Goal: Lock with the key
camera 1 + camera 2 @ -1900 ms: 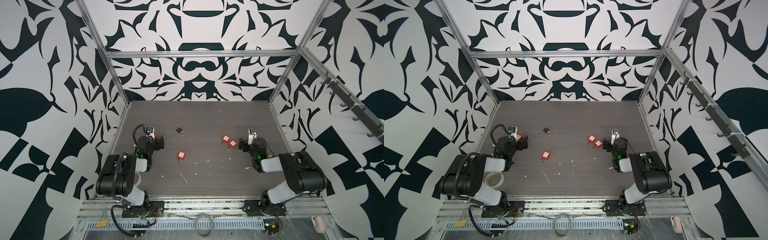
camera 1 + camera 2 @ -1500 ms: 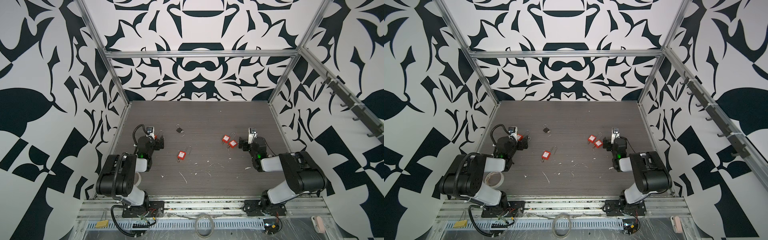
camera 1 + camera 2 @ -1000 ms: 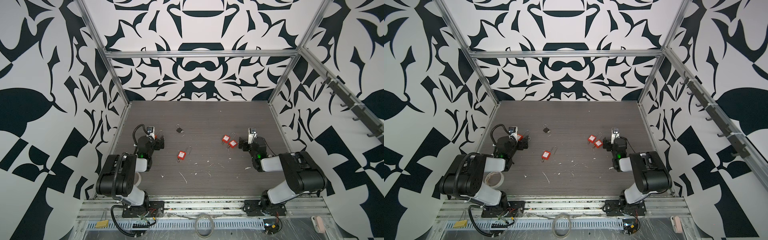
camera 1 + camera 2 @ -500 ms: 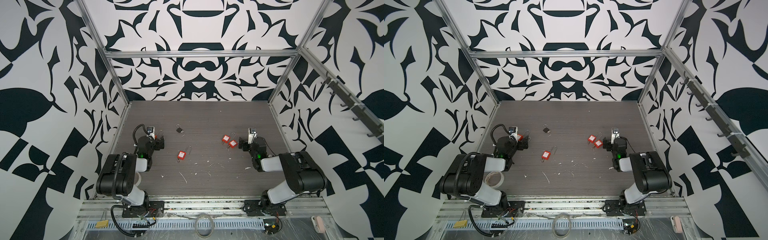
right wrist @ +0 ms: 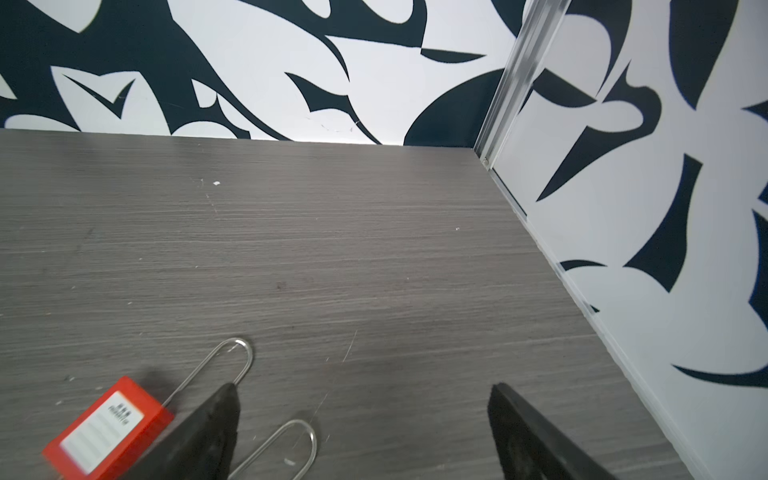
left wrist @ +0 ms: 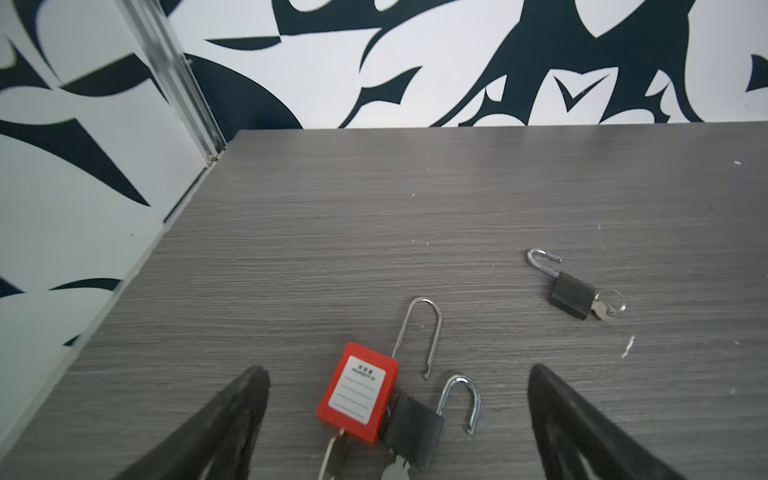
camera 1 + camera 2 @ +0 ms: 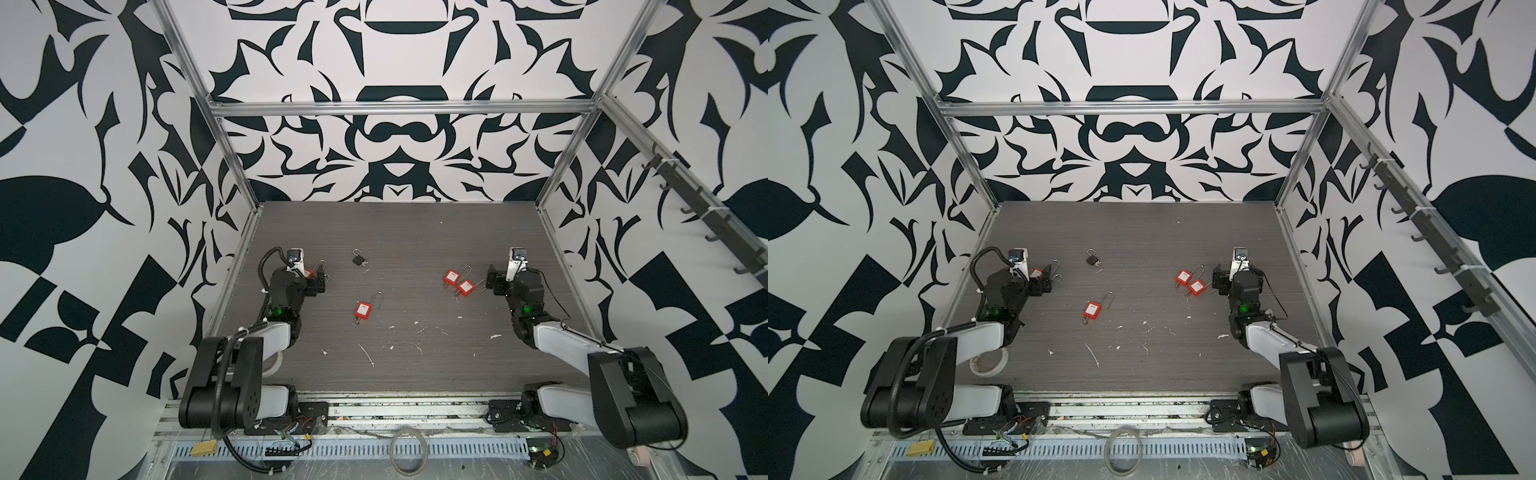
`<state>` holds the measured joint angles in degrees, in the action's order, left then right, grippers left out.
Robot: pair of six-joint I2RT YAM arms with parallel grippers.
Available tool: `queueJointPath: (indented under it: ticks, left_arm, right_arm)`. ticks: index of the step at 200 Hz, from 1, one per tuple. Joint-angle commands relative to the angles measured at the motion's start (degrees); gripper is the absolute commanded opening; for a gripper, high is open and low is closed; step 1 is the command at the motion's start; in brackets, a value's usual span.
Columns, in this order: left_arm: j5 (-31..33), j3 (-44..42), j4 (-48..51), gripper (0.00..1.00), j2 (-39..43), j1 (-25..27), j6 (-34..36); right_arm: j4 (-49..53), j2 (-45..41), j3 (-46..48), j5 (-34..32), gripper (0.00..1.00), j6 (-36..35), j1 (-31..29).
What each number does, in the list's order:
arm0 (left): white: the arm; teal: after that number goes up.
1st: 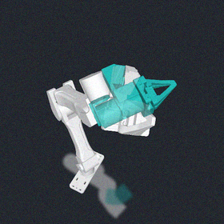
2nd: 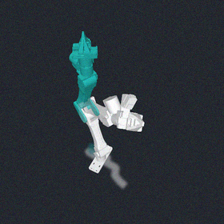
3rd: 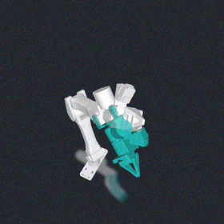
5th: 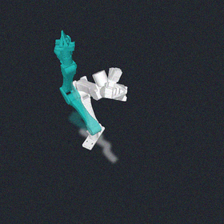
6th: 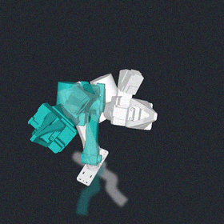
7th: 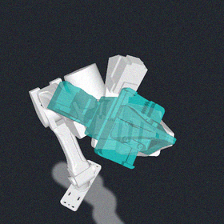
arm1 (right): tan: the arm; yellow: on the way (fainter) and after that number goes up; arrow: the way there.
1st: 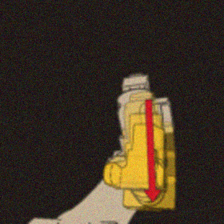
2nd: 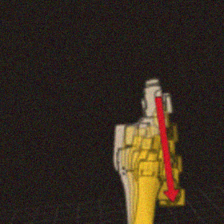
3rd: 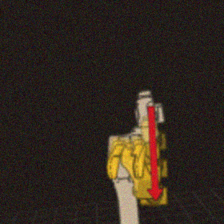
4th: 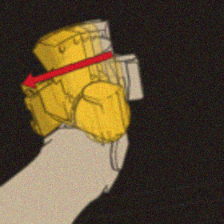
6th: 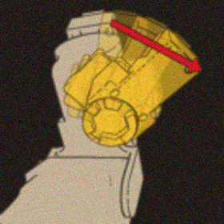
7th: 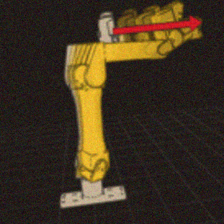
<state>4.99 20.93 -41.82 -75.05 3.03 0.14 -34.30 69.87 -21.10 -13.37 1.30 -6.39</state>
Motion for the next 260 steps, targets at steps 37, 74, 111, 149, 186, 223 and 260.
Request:
queueJointPath:
  ticks: [37,74,111,149,186,223,260]
  left_arm:
    - [-7.36,12.43,32.28,0.97,13.92,2.58,-9.33]
    - [-10.18,11.85,40.35,0.98,19.52,9.89,-21.08]
    - [-5.08,11.93,44.72,0.98,22.11,17.98,-26.22]
    - [-3.84,13.61,47.84,0.98,21.67,21.03,-26.74]
    - [-3.99,14.16,49.03,0.98,20.07,21.76,-26.81]
    - [-4.30,14.47,49.04,0.98,18.58,22.29,-27.23]
    - [-4.39,15.80,49.45,0.98,17.01,22.32,-26.43]
  right_arm:
    - [36.84,-7.31,-14.89,-0.49,0.82,14.86,-2.66]
    - [58.82,-2.24,-23.73,-1.32,0.71,32.42,-9.34]
    - [62.52,3.44,-26.69,-3.63,0.71,45.09,-16.42]
    - [61.33,9.90,-28.89,-3.27,0.71,50.83,-16.55]
    - [59.25,14.30,-31.02,-3.65,0.71,52.14,-16.55]
    - [59.25,19.15,-34.84,-4.77,0.72,51.43,-16.46]
    - [58.91,23.25,-37.83,-4.18,0.72,51.04,-15.27]
